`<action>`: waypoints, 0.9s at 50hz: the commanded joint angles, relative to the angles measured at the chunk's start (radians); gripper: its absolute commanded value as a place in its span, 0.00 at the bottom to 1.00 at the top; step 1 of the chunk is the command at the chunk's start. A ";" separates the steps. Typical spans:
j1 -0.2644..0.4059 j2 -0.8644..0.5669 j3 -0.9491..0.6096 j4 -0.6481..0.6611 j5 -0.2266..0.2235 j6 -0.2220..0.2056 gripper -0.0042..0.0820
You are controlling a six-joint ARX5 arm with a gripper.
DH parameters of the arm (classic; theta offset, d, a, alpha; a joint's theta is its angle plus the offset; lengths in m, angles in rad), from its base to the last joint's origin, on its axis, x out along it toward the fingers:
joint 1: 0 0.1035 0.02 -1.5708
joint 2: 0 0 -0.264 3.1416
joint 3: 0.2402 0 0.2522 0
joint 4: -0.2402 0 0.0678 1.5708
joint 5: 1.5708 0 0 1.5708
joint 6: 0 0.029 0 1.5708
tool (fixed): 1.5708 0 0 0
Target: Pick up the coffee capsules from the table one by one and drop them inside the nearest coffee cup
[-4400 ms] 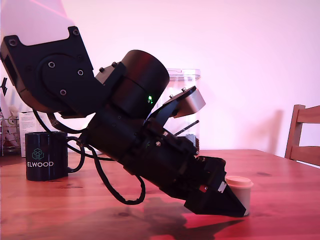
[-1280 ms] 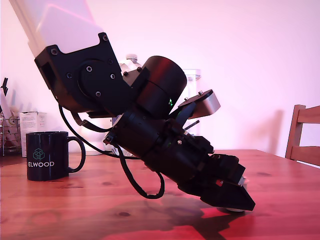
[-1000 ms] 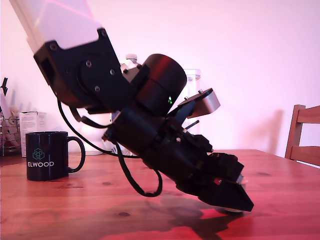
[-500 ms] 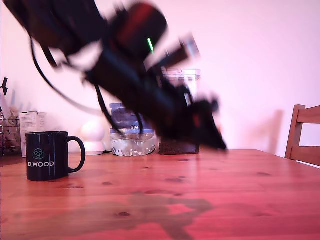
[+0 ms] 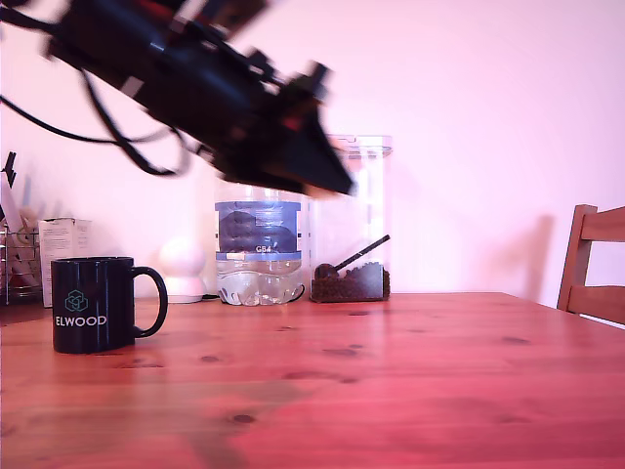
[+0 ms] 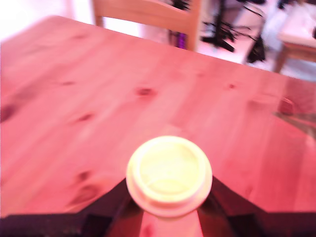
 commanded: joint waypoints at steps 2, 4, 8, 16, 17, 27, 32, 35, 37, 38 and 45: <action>0.034 -0.052 -0.043 -0.018 -0.010 -0.006 0.19; 0.049 -0.075 -0.057 -0.024 -0.019 -0.006 0.19; 0.082 -0.121 -0.086 -0.035 -0.041 -0.011 0.19; 0.164 -0.205 -0.129 -0.076 -0.077 -0.021 0.19; 0.172 -0.214 -0.134 -0.079 -0.081 -0.021 0.19; 0.294 -0.291 -0.158 -0.131 -0.130 -0.032 0.19; 0.359 -0.314 -0.158 -0.147 -0.140 -0.032 0.19; 0.394 -0.326 -0.158 -0.150 -0.144 -0.032 0.19; 0.416 -0.332 -0.158 -0.150 -0.145 -0.032 0.19; 0.428 -0.336 -0.158 -0.150 -0.145 -0.033 0.19; 0.501 -0.342 -0.158 -0.159 -0.145 -0.040 0.19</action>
